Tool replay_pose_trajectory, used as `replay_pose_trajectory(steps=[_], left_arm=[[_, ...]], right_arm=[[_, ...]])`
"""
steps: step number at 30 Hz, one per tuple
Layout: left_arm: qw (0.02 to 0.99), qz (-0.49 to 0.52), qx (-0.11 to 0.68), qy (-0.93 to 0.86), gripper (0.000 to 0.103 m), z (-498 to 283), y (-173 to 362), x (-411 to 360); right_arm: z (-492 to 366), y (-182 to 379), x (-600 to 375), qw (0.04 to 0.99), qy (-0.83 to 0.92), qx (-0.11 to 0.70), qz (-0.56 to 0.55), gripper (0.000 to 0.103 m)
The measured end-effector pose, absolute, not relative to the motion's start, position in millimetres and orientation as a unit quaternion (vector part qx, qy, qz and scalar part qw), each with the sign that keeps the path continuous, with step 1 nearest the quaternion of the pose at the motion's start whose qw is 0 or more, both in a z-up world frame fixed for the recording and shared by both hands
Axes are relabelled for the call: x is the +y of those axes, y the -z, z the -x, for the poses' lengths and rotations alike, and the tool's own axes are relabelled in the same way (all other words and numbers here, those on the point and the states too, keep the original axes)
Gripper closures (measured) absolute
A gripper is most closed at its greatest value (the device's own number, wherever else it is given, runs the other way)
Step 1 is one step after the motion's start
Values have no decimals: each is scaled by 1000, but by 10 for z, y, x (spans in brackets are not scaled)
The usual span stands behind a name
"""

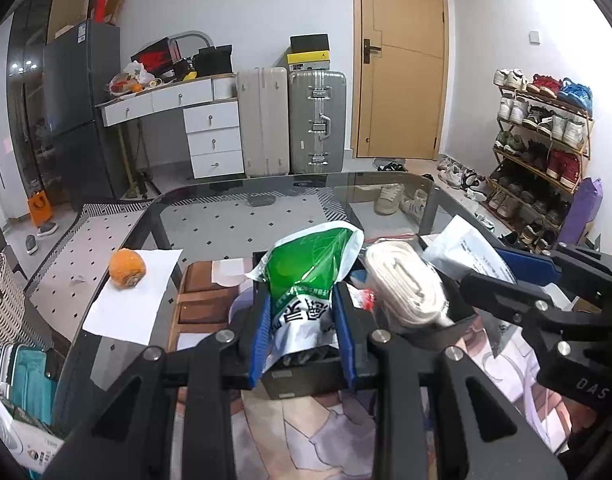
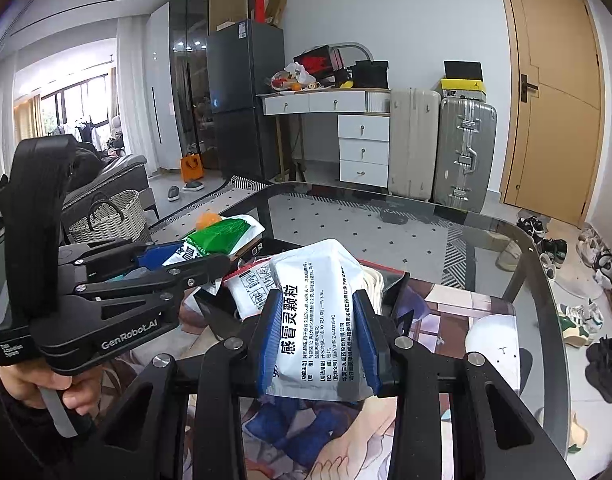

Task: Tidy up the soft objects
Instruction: 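Carry the white sachet and green-labelled bag with both tools over the black box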

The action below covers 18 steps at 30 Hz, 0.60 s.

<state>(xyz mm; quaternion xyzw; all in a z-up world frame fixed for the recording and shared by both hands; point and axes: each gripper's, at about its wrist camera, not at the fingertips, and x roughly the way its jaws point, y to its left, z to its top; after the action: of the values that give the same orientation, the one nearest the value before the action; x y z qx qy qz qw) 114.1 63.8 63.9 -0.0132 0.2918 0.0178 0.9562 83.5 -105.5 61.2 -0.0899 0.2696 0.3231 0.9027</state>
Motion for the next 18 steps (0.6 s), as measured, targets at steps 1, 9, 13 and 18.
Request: replay_pose_trajectory(steps=[1,9,13,18], left_arm=[[956,12,292,-19,76,-1171,-628,647],[955,17,293,-27,75,-1353,-562,736],[954,17,297,-22,75,-1429,-515,718],[954,7,300,-12,75,-1533,-479,679]], right_arm=[[-849,-608,-1050,903,-321,270,91,68],[-1044,-549,-979,902,-316,282,88,68],[-1166,-525,-945,900,-315,289,85,68],[-1289,-468,-880,898,-315,295,88,68]])
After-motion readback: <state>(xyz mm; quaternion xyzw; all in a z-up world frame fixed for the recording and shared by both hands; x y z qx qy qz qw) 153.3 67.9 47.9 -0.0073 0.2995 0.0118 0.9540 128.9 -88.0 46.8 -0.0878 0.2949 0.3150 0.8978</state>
